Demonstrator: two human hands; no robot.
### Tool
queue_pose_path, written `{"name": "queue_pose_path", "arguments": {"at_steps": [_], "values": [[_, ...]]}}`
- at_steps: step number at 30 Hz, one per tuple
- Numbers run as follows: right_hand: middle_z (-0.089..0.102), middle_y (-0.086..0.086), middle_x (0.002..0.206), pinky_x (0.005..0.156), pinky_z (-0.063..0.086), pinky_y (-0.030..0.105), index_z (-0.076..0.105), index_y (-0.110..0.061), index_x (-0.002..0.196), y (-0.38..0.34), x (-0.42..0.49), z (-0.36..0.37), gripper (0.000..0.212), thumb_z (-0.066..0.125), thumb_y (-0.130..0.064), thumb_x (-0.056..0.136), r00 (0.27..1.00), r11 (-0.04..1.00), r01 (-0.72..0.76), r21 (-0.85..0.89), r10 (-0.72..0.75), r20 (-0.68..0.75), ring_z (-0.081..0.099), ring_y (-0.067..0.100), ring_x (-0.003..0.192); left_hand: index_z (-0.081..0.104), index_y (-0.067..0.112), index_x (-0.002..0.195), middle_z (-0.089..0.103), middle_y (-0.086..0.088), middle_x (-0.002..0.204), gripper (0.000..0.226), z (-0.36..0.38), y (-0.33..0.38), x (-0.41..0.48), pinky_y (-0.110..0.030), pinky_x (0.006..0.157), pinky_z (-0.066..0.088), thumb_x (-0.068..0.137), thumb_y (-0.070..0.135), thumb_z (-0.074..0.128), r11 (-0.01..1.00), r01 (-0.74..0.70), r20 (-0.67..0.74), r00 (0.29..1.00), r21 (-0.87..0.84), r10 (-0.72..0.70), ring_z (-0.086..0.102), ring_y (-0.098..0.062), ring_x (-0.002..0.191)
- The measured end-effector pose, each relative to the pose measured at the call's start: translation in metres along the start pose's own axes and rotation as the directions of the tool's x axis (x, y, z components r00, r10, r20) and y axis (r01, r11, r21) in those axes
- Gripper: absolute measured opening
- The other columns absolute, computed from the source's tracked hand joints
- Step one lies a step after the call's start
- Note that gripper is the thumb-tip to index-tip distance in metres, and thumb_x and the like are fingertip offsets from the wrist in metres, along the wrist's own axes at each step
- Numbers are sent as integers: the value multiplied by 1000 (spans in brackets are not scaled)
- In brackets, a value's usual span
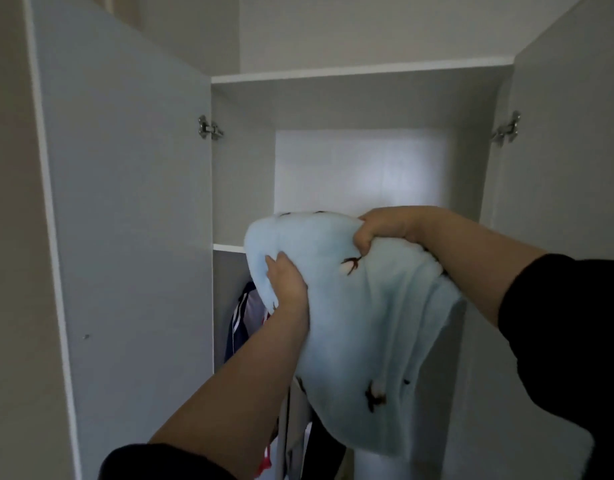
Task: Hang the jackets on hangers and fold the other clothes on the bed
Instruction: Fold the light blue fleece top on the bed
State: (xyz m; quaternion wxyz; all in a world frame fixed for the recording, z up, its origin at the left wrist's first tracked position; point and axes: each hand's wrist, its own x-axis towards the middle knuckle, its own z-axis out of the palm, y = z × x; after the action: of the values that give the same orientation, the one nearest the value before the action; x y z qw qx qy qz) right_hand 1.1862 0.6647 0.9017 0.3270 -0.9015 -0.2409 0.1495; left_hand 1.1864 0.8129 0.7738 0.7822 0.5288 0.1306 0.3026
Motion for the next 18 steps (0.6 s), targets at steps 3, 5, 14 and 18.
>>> {"name": "queue_pose_path", "arguments": {"at_steps": [3,5,14,18], "values": [[70,21,106,91,51,50,68,-2,108,-14,56,-34,72,70,-16,37,996,997,83,-4,-83,17,65,40,100,19,10,151,24,-14,156,53,22,18,56,-38,115,22,104,33,22,988,-142,-114,982,64,148,27,-29,141],[69,23,104,92,49,53,72,-3,100,-21,96,-50,69,71,-17,33,992,992,124,8,-124,13,66,42,98,12,11,152,16,-10,159,52,31,29,104,-35,117,12,104,30,22,978,-174,-159,969,117,192,19,-26,144],[68,25,105,85,53,47,73,-1,102,-5,298,-122,69,77,-22,37,995,984,65,168,-76,59,67,39,92,7,21,154,-2,-3,161,51,78,50,303,-39,116,0,105,35,12,794,-144,-87,967,591,241,-5,-25,147],[67,19,108,85,54,39,69,-3,112,16,395,-140,52,75,-21,63,976,999,-6,35,13,-217,65,35,96,13,18,153,7,-8,161,53,97,23,410,-43,119,4,103,35,20,528,-241,174,969,815,173,4,-29,147]]}}
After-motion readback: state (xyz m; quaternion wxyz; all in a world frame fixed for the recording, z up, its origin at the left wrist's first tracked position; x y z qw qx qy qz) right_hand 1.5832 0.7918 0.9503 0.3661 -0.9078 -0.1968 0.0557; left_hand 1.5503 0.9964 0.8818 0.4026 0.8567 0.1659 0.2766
